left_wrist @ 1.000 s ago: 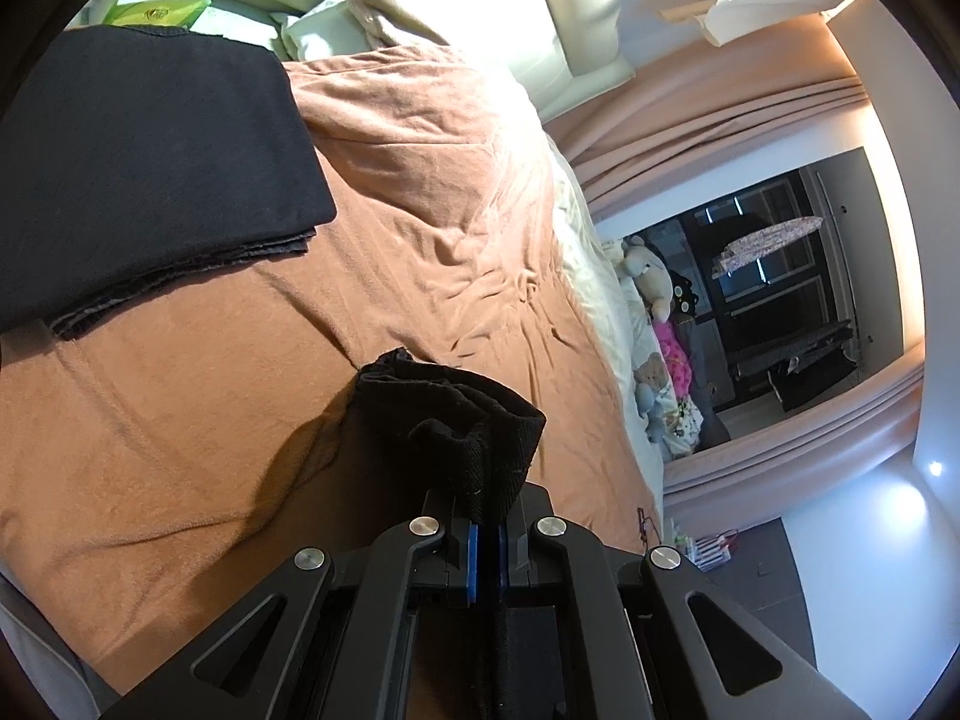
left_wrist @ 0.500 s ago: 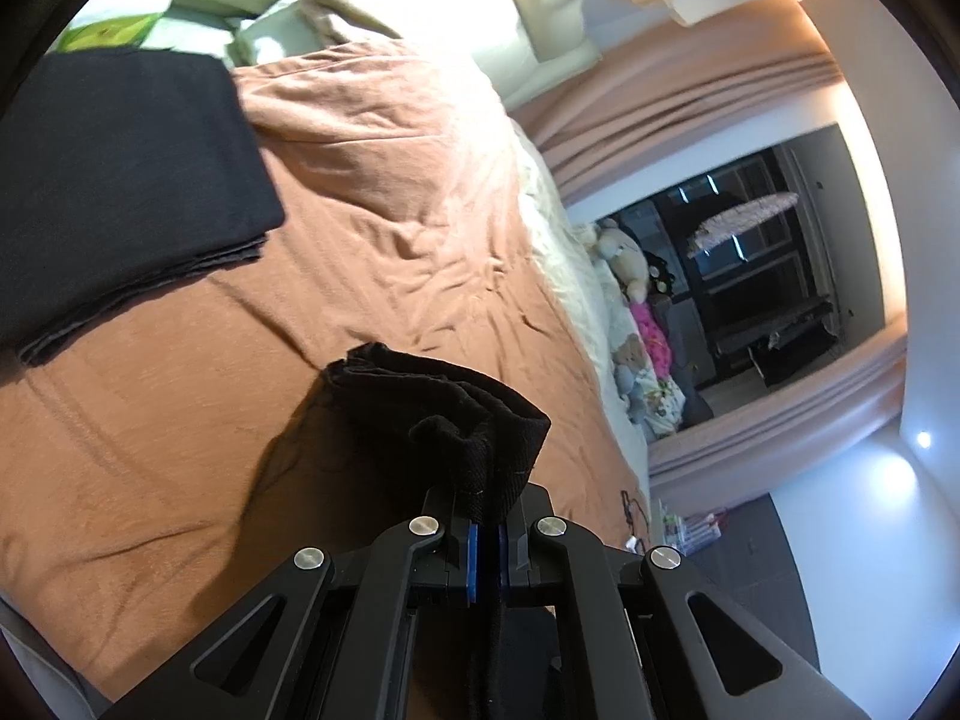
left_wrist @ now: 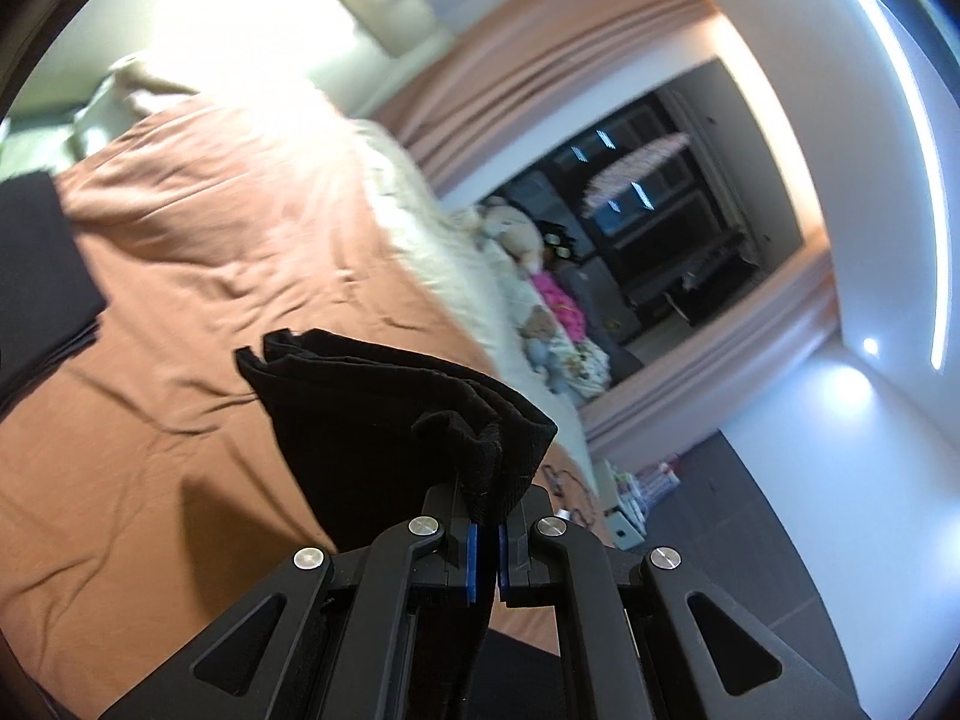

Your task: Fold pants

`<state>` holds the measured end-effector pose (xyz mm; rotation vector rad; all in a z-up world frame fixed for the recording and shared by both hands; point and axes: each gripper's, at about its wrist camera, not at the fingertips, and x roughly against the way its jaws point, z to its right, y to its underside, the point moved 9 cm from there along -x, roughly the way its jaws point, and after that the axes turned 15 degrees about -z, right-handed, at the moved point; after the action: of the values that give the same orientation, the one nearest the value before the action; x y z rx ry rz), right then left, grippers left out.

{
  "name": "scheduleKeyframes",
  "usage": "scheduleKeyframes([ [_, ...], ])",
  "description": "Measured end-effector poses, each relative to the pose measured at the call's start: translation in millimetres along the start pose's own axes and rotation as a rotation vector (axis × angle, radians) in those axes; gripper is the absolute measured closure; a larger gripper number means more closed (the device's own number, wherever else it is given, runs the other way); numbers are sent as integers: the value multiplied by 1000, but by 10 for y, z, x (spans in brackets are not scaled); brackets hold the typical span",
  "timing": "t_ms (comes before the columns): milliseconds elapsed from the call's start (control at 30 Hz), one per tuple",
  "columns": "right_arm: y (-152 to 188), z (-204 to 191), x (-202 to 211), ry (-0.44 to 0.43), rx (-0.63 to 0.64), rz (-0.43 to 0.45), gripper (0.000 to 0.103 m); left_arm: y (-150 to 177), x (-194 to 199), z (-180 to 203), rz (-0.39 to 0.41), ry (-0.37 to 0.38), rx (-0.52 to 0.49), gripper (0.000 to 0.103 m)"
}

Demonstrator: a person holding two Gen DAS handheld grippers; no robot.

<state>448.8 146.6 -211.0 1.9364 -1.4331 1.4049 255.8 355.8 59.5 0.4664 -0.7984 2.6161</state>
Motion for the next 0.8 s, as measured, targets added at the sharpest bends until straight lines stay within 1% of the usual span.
scheduleKeyframes([
  [167, 265, -37, 93, -18, 32, 13, 95, 8, -85, 646, -16, 27, -95, 99],
  [333, 499, -67, 174, -80, 56, 0, 95, 71, -197, 1133, -35, 47, -156, 99],
  [400, 580, -32, 248, -82, 62, 9, 95, 105, -243, 1340, -40, 58, -182, 99],
  [533, 701, 134, 504, -67, 46, 59, 95, 190, -351, 1695, -57, 73, -228, 99],
  [733, 896, 558, 998, -65, -8, 158, 95, 359, -528, 2130, -89, 86, -283, 99],
  [800, 977, 699, 1141, -49, -39, 204, 94, 430, -596, 2284, -101, 92, -299, 99],
])
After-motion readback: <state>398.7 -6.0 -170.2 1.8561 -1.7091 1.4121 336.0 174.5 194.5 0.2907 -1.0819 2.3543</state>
